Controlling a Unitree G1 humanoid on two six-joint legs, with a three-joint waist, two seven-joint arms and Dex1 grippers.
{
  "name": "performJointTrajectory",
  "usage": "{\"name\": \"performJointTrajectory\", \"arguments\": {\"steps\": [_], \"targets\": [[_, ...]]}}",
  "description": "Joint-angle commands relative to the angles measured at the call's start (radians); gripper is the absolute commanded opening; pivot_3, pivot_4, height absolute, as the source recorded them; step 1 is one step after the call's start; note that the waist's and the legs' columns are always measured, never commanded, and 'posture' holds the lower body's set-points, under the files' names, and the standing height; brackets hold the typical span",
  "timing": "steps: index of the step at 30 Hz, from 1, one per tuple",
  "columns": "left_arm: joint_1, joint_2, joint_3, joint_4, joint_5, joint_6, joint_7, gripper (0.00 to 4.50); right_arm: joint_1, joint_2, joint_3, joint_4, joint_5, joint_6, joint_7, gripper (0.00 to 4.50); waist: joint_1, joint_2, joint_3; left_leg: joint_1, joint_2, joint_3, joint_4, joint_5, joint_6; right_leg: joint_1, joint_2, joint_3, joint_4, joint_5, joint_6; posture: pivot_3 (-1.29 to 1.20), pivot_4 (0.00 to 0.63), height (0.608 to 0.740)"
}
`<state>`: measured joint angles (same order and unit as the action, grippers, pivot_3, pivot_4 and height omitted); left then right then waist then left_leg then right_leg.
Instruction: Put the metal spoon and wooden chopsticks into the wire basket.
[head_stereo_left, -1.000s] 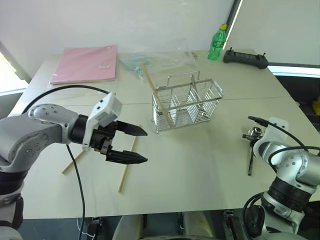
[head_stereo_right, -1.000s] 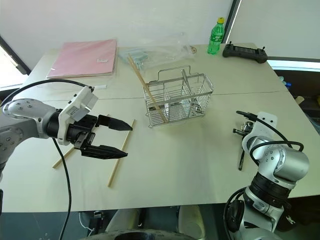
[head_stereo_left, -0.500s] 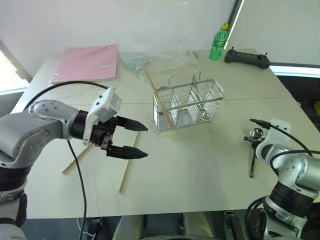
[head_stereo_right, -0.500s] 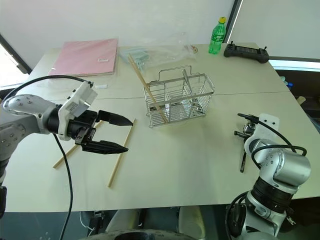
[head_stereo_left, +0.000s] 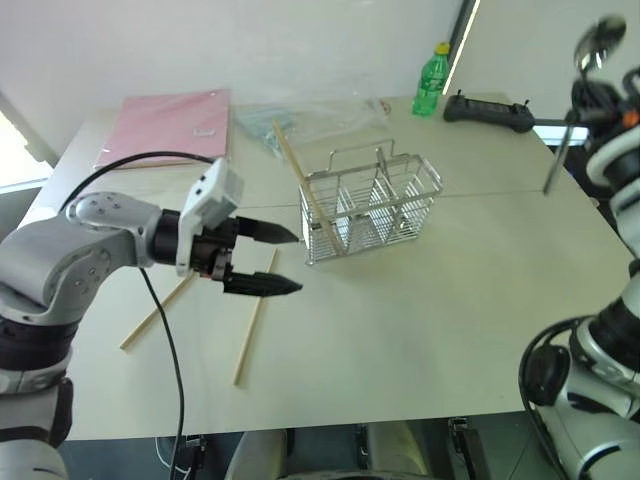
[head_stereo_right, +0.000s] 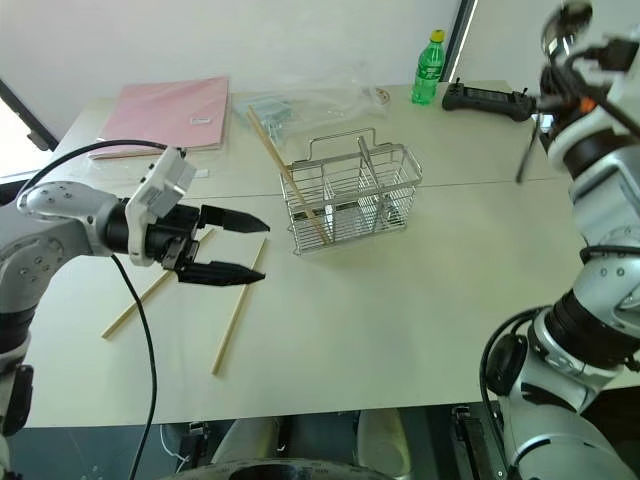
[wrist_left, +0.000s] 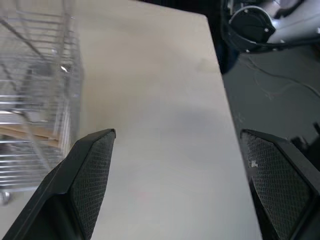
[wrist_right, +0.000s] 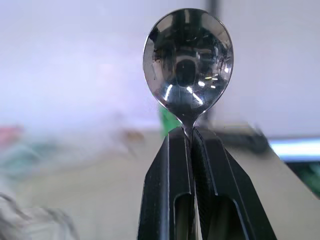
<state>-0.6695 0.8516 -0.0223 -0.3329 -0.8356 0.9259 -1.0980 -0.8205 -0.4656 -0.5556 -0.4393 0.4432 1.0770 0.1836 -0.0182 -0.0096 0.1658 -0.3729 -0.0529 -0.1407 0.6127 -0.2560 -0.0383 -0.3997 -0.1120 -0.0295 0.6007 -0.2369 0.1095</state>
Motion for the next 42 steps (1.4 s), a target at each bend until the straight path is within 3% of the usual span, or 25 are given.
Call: {"name": "performJointTrajectory", "arguments": {"steps": [1,6,14,17,22,27,32,35,38,42], "targets": [[-0.080,-0.056,0.044,0.049,0.023,-0.032,0.081,4.21,-0.064,0.091,0.082,0.082,0.018,-0.102,-0.021,0.12,0.001,0.000,0.000,0.000,-0.001,0.000,0.000,0.000,0.000,0.000,-0.001,0.001,0.000,0.000,0.000,0.00,0.150,0.722],[-0.162,-0.138,0.070,0.133,0.048,-0.036,0.182,4.21,-0.055,0.203,0.233,0.182,-0.036,-0.278,-0.025,0.12,0.002,0.000,0.000,-0.002,-0.003,0.001,0.000,0.001,-0.001,-0.002,-0.002,0.002,0.000,0.003,0.004,0.00,0.150,0.722],[-0.178,-0.124,0.085,0.129,0.044,-0.027,0.184,4.21,-0.026,0.251,0.321,0.363,-0.104,-0.516,-0.004,0.12,0.000,0.000,0.000,-0.002,-0.003,0.001,-0.001,0.002,-0.004,-0.005,-0.002,0.003,0.002,0.003,0.004,0.00,0.150,0.722],[-0.175,-0.116,0.088,0.123,0.041,-0.025,0.183,4.21,-0.020,0.255,0.317,0.393,-0.103,-0.547,-0.013,1.06,0.000,0.000,0.000,-0.002,-0.003,0.001,0.000,0.003,-0.005,-0.005,-0.002,0.004,0.003,0.003,0.004,0.00,0.150,0.722],[-0.172,-0.111,0.088,0.120,0.039,-0.025,0.184,4.21,-0.002,0.247,0.321,0.371,-0.106,-0.548,-0.032,3.52,-0.001,0.000,0.000,-0.001,-0.003,0.001,0.000,0.003,-0.005,-0.005,-0.002,0.004,0.006,0.003,0.004,0.00,0.150,0.722],[-0.178,-0.119,0.078,0.131,0.048,-0.035,0.184,4.21,0.027,0.221,0.301,0.309,-0.089,-0.506,-0.048,3.52,-0.001,0.000,0.000,0.000,-0.003,0.001,0.000,0.003,-0.005,-0.006,-0.002,0.005,0.010,0.003,0.004,0.00,0.150,0.722],[-0.193,-0.130,0.062,0.150,0.066,-0.050,0.176,4.21,0.017,0.131,0.235,0.232,-0.021,-0.402,-0.033,3.52,0.003,0.000,0.000,-0.001,-0.003,0.001,0.001,0.003,-0.005,-0.006,-0.002,0.005,0.010,0.003,0.004,0.00,0.150,0.722],[-0.201,-0.135,0.053,0.163,0.091,-0.066,0.179,4.21,-0.021,0.018,0.193,0.184,0.062,-0.280,0.021,3.52,0.003,0.000,0.000,-0.001,-0.003,0.001,0.001,0.003,-0.005,-0.006,-0.002,0.005,0.010,0.003,0.004,0.00,0.150,0.722],[-0.217,-0.117,0.052,0.200,0.142,-0.094,0.182,4.21,-0.038,-0.177,0.153,0.115,0.254,-0.046,0.177,3.52,0.003,0.000,0.001,-0.001,-0.003,0.001,0.001,0.003,-0.005,-0.006,-0.002,0.004,0.010,0.003,0.004,0.00,0.150,0.722],[-0.234,-0.044,0.053,0.307,0.230,-0.147,0.147,4.21,0.044,-0.440,0.072,0.014,0.541,0.202,0.394,3.52,0.003,-0.001,0.001,-0.001,-0.003,0.002,0.000,0.001,-0.002,-0.005,-0.002,0.004,0.008,0.002,0.004,0.00,0.150,0.722]]}}
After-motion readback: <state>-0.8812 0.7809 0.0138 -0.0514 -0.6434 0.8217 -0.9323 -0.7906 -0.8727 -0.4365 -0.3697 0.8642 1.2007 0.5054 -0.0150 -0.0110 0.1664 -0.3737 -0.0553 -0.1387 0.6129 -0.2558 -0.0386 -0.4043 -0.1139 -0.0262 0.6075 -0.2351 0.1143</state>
